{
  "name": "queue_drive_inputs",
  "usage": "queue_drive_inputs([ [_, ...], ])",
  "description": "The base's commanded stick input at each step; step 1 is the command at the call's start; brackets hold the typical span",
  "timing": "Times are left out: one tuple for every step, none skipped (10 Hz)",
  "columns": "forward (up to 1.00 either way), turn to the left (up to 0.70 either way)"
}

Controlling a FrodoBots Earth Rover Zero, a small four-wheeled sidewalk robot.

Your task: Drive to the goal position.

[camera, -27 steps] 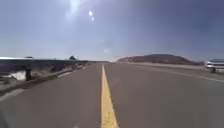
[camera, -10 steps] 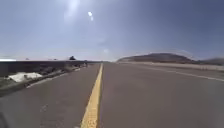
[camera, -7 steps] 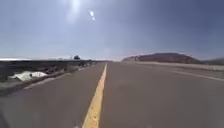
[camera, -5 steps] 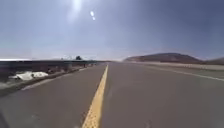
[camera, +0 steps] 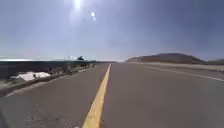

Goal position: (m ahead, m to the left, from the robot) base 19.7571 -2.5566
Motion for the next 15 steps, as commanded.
queue_drive_inputs([
  [0.85,0.0],
  [0.85,0.0],
  [0.85,0.0],
  [0.85,0.0],
  [0.85,0.0],
  [0.85,0.0],
  [0.85,0.0],
  [0.85,0.0],
  [0.85,0.0],
  [0.85,0.0],
  [0.85,0.0],
  [0.85,0.0],
  [0.85,0.0],
  [0.85,0.0],
  [0.85,0.0],
])
